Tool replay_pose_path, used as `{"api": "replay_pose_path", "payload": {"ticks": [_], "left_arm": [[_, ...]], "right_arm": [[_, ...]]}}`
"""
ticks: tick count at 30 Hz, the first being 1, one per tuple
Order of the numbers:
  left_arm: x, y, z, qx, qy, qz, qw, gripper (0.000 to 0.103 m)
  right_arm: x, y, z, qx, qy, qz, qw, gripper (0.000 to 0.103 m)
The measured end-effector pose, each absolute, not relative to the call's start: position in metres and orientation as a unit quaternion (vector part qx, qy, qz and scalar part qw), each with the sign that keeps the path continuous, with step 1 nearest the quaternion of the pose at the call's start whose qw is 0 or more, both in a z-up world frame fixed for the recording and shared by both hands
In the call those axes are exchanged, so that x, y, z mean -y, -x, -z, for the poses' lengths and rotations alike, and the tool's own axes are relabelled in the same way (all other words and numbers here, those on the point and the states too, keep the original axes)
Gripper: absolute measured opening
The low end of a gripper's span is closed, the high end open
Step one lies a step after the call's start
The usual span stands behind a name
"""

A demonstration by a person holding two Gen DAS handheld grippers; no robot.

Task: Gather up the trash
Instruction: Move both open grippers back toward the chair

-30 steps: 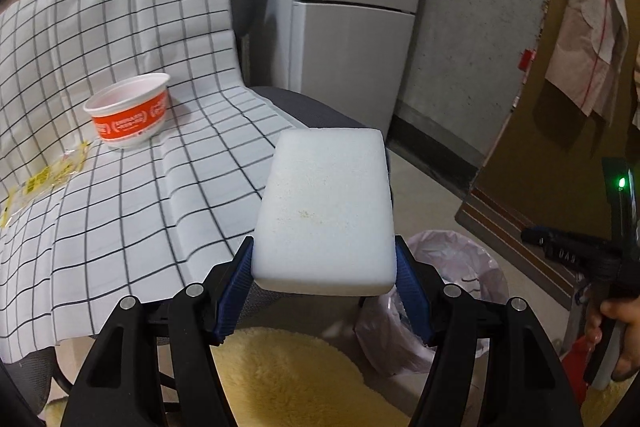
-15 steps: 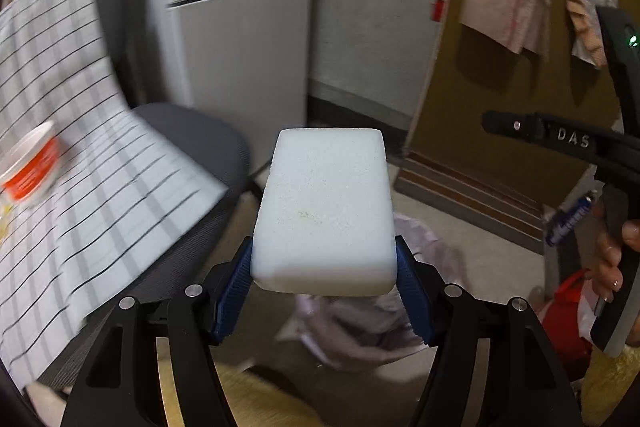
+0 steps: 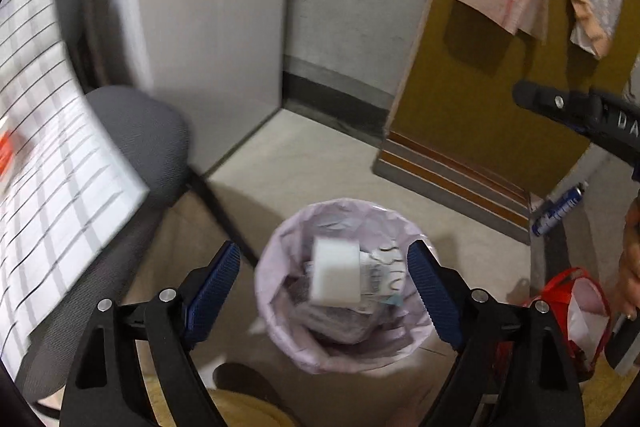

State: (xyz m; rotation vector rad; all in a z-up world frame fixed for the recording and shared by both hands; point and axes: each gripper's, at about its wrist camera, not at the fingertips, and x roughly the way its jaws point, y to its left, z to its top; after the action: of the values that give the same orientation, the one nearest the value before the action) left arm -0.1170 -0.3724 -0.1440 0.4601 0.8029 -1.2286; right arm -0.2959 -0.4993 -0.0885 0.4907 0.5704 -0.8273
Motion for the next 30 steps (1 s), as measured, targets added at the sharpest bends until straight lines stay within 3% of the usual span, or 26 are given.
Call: {"api": "replay_pose_path", "payload": {"ticks": [11,20,22,24,30], "left_arm": [[0.264,0.038,0.118,-0.364,-0.166,0.426,0.812,0.085],[0.179,-0.017,0.105,-0.374,-0.110,0.341,0.855,0.085],[0.162,-0.033,0.103,-0.379,-0.100,0.316,0.864,0.085],[0.149,-0.048,0.101,-0.383,-0.092,0.296,0.870,0.085],[0.095,-0.102,0.090,-0.381,-0.066,0.217,0.896,0.085]], "right_arm": [[0.450,0.223,0.082,-0.293,-0.207,0.297,0.885,0.037],[0.386,0.116,0.079,-0.316,-0.190,0.131,0.920,0.037],[0.373,0.088,0.076,-0.327,-0.181,0.106,0.921,0.048],[0.360,0.064,0.075,-0.333,-0.173,0.086,0.923,0.053],[0.323,-0.026,0.076,-0.371,-0.137,0.025,0.918,0.053]]}}
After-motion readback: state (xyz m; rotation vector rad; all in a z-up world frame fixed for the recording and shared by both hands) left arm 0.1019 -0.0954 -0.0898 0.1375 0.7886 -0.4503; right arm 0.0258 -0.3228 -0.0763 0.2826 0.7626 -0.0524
